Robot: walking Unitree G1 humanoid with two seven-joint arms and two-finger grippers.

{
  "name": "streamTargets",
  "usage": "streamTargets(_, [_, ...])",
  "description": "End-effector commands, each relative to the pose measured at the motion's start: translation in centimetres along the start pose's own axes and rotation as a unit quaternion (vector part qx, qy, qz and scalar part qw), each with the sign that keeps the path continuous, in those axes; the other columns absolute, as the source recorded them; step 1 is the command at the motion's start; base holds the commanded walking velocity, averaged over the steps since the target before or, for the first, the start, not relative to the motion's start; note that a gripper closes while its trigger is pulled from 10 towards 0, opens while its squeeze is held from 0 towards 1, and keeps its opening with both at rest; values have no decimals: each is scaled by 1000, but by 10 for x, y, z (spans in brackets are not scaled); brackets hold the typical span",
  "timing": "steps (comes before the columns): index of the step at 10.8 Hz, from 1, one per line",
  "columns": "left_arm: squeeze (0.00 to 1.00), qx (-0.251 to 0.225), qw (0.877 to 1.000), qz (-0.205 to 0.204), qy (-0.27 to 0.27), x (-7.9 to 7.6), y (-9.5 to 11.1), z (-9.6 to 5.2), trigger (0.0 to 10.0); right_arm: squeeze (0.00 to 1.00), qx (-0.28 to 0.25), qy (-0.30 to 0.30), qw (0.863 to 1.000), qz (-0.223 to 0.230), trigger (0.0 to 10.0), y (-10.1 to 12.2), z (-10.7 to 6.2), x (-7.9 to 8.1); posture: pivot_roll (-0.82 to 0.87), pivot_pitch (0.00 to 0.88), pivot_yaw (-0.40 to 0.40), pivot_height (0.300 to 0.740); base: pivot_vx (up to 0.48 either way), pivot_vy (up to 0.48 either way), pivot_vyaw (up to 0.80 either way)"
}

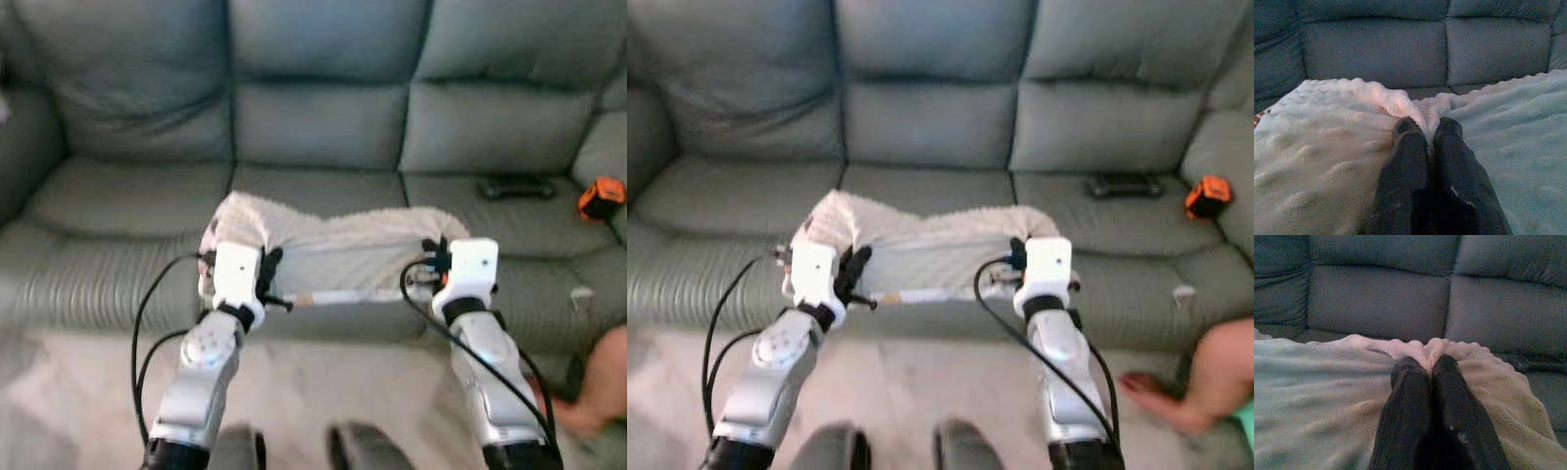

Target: Move the pillow to the sofa

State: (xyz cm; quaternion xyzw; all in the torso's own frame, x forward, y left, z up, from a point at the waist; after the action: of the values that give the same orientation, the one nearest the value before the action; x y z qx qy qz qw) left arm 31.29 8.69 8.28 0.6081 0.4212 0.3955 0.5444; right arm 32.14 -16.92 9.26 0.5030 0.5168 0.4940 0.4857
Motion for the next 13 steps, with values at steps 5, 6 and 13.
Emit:
streamTargets(5, [0, -13, 1000, 6, 3, 8, 5, -3, 10000, 0, -7, -7, 1000, 8, 10000, 3, 2, 1, -56, 133, -10, 740, 0, 0, -279])
streamTargets(6, [0, -15, 1000, 4, 0, 7, 6, -3, 10000, 0, -7, -7, 1000, 8, 10000, 4, 2, 1, -57, 133, -11, 740, 0, 0, -800])
streamTargets(13, [0, -16, 1000, 1, -4, 4, 5, -3, 10000, 0, -5, -3, 1000, 8, 10000, 3, 1, 3, -60, 139, -12, 740, 0, 0, -229])
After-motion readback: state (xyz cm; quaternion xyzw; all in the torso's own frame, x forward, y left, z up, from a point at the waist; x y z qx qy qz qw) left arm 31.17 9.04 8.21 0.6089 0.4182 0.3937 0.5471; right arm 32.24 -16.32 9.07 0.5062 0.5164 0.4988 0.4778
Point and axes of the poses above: a point about 5 cm out from each wrist's last joint towards the gripper, its own z axis pointing out of the wrist towards the gripper, its own y axis along the axis of the wrist's last joint, x = y × z, the point moved 5 cm from there along z, pointing out of the wrist towards the gripper, and after that the axes turned 4 degrees about z, right-handed, at the moved point
